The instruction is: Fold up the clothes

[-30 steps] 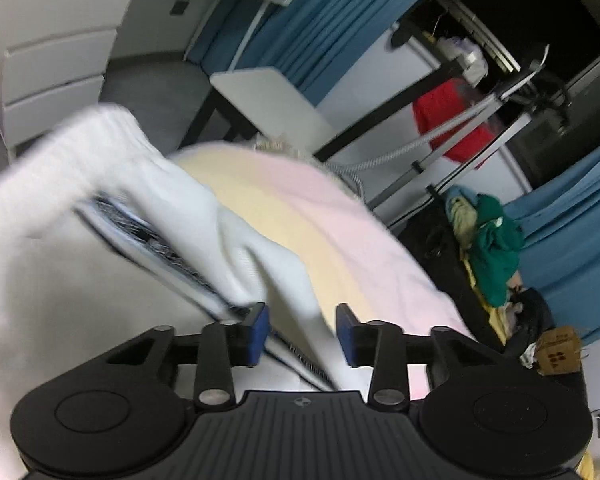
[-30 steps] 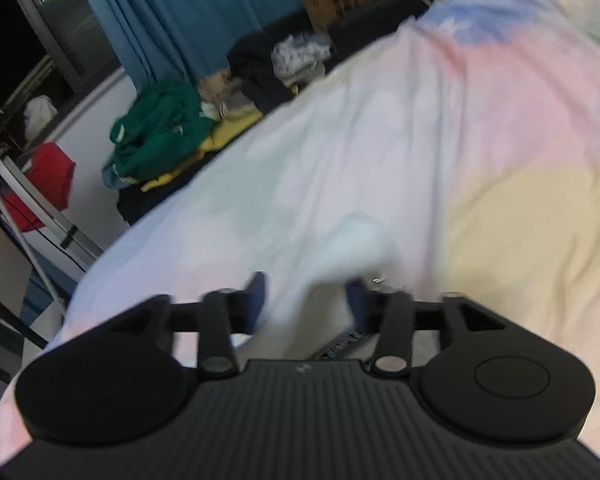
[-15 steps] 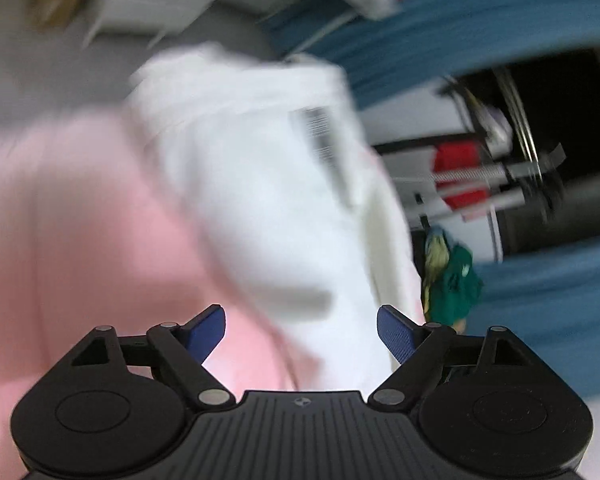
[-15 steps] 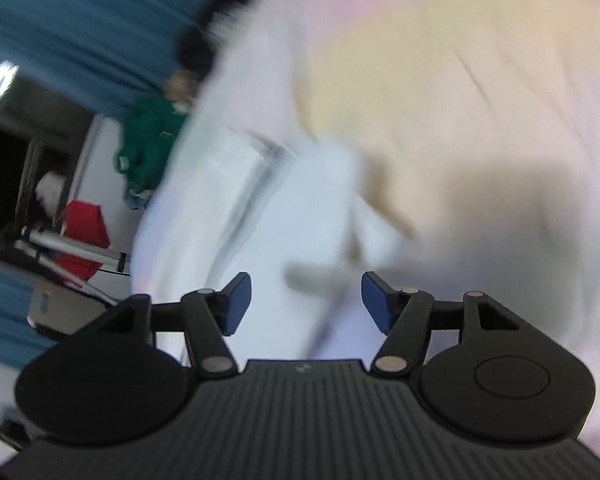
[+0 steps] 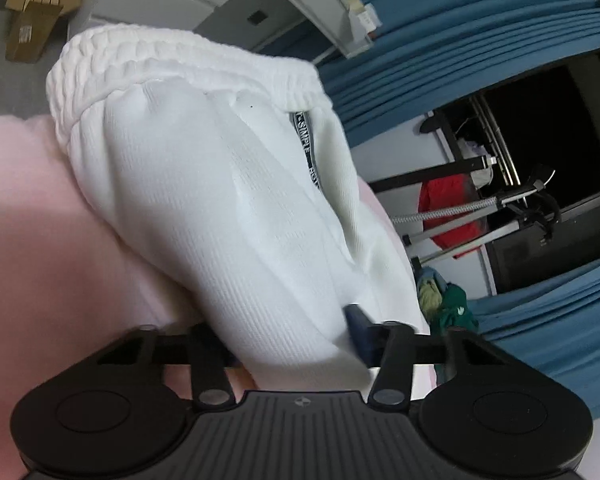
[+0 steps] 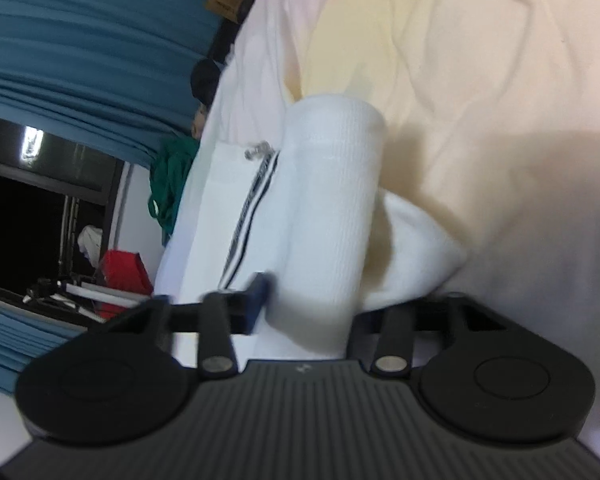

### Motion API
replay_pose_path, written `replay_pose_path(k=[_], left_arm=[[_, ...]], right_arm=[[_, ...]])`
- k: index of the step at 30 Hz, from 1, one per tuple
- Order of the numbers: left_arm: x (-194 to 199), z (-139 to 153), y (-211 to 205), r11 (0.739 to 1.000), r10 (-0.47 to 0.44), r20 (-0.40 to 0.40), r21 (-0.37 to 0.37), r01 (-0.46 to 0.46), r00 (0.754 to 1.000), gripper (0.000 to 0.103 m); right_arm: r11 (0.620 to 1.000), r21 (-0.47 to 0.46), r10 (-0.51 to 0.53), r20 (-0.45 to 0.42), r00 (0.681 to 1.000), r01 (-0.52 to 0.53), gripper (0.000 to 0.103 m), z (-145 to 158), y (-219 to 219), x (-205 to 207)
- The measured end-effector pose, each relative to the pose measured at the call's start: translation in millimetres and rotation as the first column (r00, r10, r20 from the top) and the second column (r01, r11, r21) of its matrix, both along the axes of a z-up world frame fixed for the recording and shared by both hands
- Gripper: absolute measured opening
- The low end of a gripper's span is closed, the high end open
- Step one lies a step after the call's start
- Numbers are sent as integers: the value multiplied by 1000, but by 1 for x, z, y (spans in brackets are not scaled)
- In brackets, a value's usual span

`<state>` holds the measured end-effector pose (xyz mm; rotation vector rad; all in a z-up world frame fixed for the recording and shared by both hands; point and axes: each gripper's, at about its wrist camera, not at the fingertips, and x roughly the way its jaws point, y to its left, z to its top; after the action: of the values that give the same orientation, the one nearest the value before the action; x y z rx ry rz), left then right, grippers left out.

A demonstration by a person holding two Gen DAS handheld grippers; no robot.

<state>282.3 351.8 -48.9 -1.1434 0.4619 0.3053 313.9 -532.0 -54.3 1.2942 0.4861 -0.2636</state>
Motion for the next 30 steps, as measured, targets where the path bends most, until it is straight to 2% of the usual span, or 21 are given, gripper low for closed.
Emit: replay_pose_path(k=[2,6,8,11,14,21,25,29,30], left_arm=[[-3,1,0,1000,-1,-4,1,1,1000,26],[-13,10,6,1000,-17,9,-20,17,1000,16],[-22,22,10,999,-29,21,-26,30,999,14],[-46,40,16,995,-16,17,-97,17,1000,14],[-79,64,20,993,-18,12,-115,19,1000,14],[-168,104,25,993,-84,-76,-92,76,994,14],[-208,106,29,990,-111,-118,-101,99,987,15],[-222,84,36,987,-140,-253,-115,114,957,16],[-221,82,36,987,-145,-266,-113,118,953,16]], right_arm=[[1000,16,-27,14,1000,26,19,3,-1,-3],[999,8,-33,45,998,33,17,21,-2,-14],[999,16,-29,50,998,28,17,29,-7,-21],[998,63,-29,54,998,26,16,34,-11,-41],[993,114,-30,32,999,26,16,35,-16,-66],[982,188,3,-45,999,5,16,32,-24,-128],[965,260,-17,-62,998,32,16,22,-25,-163],[940,338,-11,-82,997,38,16,3,-26,-175],[932,360,-14,-92,996,46,16,-2,-26,-178]])
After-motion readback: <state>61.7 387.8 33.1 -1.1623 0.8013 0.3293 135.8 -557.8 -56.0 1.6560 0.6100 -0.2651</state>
